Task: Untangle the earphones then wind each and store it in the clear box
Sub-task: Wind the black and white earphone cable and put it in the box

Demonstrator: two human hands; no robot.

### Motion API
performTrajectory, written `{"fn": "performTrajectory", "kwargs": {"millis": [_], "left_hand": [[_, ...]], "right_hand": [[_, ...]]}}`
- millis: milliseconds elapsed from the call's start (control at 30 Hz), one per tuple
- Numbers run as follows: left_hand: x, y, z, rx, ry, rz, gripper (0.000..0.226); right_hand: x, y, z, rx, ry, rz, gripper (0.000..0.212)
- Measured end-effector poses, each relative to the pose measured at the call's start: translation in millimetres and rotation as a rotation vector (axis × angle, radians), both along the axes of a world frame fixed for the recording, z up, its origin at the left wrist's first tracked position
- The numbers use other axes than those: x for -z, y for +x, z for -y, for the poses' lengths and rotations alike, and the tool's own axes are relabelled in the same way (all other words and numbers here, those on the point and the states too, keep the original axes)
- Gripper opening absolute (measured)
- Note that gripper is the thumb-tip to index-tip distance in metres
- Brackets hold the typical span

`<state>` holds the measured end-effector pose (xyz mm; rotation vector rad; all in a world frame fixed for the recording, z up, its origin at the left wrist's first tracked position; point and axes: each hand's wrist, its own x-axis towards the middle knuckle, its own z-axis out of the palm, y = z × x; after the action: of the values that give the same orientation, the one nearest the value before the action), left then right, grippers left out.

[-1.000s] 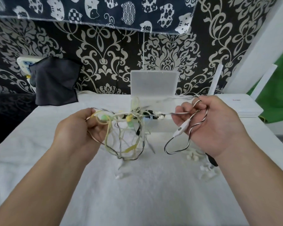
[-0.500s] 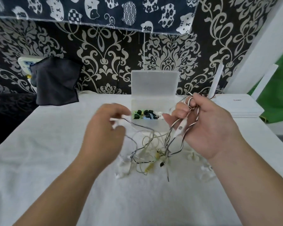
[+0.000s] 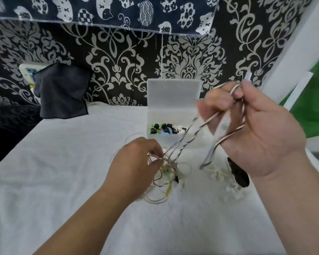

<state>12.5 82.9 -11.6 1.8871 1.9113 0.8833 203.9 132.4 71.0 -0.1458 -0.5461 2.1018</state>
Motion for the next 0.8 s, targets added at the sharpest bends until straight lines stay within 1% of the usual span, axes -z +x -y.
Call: {"fn": "performTrajectory", "kwargs": {"millis": [33, 67, 100, 133, 167, 200, 267, 300, 333, 367, 400, 467, 500, 533, 600, 667, 700, 733, 767, 800], "left_hand": [[2, -6, -1, -0.041, -0.02, 0.0, 0.016], [3, -12, -3, -0.079, -0.03, -0.001, 0.018], [2, -18, -6, -0.131, -0.044, 0.02, 0.02], [1, -23, -9, -0.204, -0.05, 0.08, 0.022], [0, -28, -12, -0.295, -0.053, 0.198, 0.023], [-2, -33, -16, -0.395, -0.051, 0.385, 0.022], [-11, -42, -18, -0.582, -0.016, 0.849, 0.023], [-14, -48, -18, -0.639, -0.001, 0.994, 0.024], [-14, -54, -18, -0.677, 0.008, 1.053, 0.025], [-15, -60, -17, -0.715, 0.014, 1.07, 0.026], [-15, -65, -16, -0.754, 0.03, 1.072, 0.027], [-17, -73, -16, -0.828, 0.078, 1.14, 0.029], [-16, -76, -15, -0.833, 0.087, 1.115, 0.03], [-15, -79, -15, -0.821, 0.092, 1.048, 0.03], [-13, -84, -14, -0.79, 0.104, 0.857, 0.029], [-9, -88, -16, -0.816, 0.111, 0.724, 0.021], [-9, -87, -17, -0.823, 0.079, 0.692, 0.008], [-9, -84, -18, -0.826, 0.009, 0.642, 0.016], [-8, -81, -19, -0.838, -0.059, 0.55, 0.043], [-8, -76, -17, -0.821, -0.054, 0.392, 0.065]], "right_hand": [[-1, 7, -2, -0.073, -0.016, -0.065, 0.034], [-4, 14, -4, -0.123, -0.035, -0.075, 0.032], [-7, 20, -5, -0.129, -0.043, -0.025, 0.03], [-8, 25, -7, -0.084, -0.038, 0.089, 0.028], [-11, 29, -8, 0.002, -0.023, 0.261, 0.027], [-12, 31, -9, 0.095, -0.008, 0.453, 0.026], [-7, 35, -11, 0.229, -0.001, 0.789, 0.026], [-2, 36, -13, 0.263, 0.023, 0.944, 0.027], [5, 38, -15, 0.285, 0.073, 1.107, 0.027], [11, 38, -15, 0.287, 0.143, 1.267, 0.026], [16, 39, -15, 0.264, 0.222, 1.42, 0.024], [22, 38, -12, 0.169, 0.385, 1.689, 0.019], [24, 36, -10, 0.088, 0.466, 1.8, 0.019], [27, 35, -9, -0.009, 0.551, 1.899, 0.018], [34, 31, -8, -0.211, 0.682, 2.052, 0.015], [42, 28, -7, -0.342, 0.687, 2.126, 0.014], [45, 27, -7, -0.37, 0.685, 2.138, 0.013], [48, 25, -8, -0.365, 0.7, 2.143, 0.011], [49, 24, -8, -0.324, 0.732, 2.135, 0.01], [50, 21, -9, -0.253, 0.771, 2.106, 0.009]]}}
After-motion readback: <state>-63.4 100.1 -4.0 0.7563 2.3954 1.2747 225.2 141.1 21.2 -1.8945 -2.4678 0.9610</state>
